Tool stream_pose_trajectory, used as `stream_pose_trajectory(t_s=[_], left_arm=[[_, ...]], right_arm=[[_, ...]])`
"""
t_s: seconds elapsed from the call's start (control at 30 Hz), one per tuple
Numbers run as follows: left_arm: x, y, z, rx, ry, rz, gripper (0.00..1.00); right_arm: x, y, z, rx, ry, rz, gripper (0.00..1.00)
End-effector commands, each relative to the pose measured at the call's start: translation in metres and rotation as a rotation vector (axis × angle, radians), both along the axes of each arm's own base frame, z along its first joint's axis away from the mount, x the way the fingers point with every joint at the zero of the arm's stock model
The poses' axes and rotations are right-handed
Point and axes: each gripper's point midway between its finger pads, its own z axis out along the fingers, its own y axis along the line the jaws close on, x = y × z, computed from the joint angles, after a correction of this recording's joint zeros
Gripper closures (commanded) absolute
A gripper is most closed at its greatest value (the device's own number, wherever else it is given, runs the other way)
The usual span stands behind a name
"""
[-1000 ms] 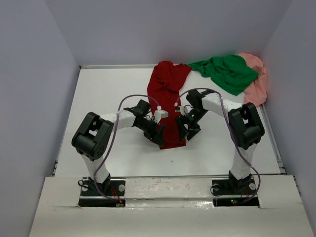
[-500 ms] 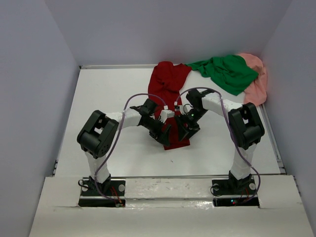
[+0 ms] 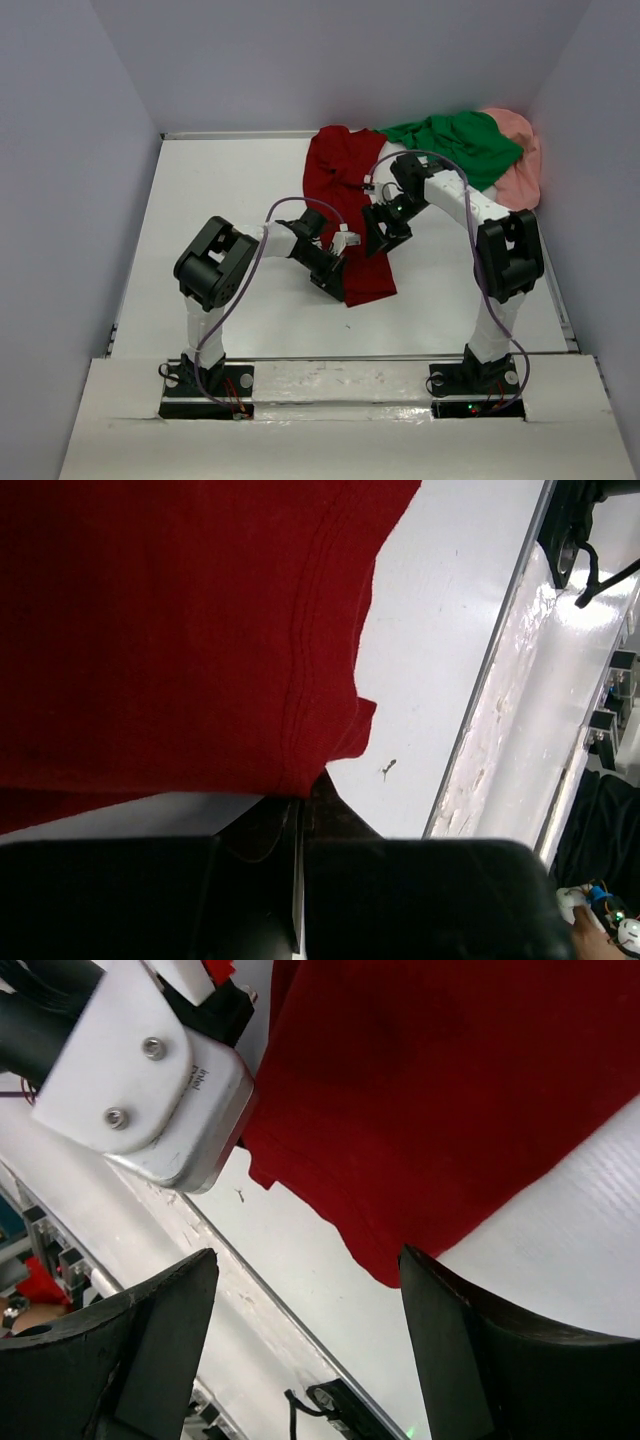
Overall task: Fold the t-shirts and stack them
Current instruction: Fold the tshirt
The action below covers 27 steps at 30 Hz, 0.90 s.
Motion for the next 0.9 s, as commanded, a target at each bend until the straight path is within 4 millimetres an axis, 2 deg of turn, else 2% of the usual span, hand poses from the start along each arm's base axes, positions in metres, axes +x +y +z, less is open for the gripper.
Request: stream_pose_trajectory(t_s=[0.0, 0.03, 0.23, 0.33, 0.4, 0.5, 0.6, 0.63, 0.7, 0.73, 0.77, 0.87], left_arm=[[-0.010, 0.031, -0.044, 0.207, -0.014, 0.012, 0.97], [-0.009, 0.031, -0.043, 0.209, -0.018, 0.014, 1.00], [0.005, 0.038, -0.042, 0.251, -0.063, 0.055, 1.00], [0.020, 0.047, -0.047, 0.312, -0.082, 0.101, 1.00], [0.030, 0.059, -0.054, 0.374, -0.096, 0.133, 1.00], [0.059, 0.084, -0.055, 0.418, -0.114, 0.240, 1.00], [0.078, 0.105, -0.054, 0.462, -0.140, 0.318, 1.00], [0.087, 0.115, -0.048, 0.450, -0.141, 0.367, 1.00], [0.095, 0.121, -0.041, 0.435, -0.156, 0.399, 1.00], [0.100, 0.124, -0.031, 0.431, -0.185, 0.426, 1.00], [0.104, 0.132, -0.029, 0.464, -0.214, 0.457, 1.00], [0.118, 0.142, -0.011, 0.456, -0.286, 0.512, 1.00]], right_arm=[[0.016, -0.005, 0.042, 0.020, -0.135, -0.014, 0.22], [0.016, -0.007, 0.044, 0.013, -0.140, -0.012, 0.22], [0.010, -0.013, 0.036, -0.020, -0.126, -0.005, 0.22], [0.012, -0.014, 0.036, -0.031, -0.134, -0.006, 0.22], [0.015, -0.015, 0.035, -0.044, -0.138, -0.012, 0.22], [0.020, -0.018, 0.031, -0.050, -0.142, -0.020, 0.23], [0.029, -0.018, 0.023, -0.063, -0.157, -0.037, 0.23], [0.034, -0.017, 0.020, -0.069, -0.169, -0.043, 0.23], [0.040, -0.017, 0.013, -0.081, -0.169, -0.049, 0.24], [0.042, -0.017, 0.011, -0.084, -0.170, -0.049, 0.24], [0.047, -0.016, 0.008, -0.091, -0.173, -0.051, 0.24], [0.052, -0.012, 0.010, -0.080, -0.171, -0.056, 0.24]])
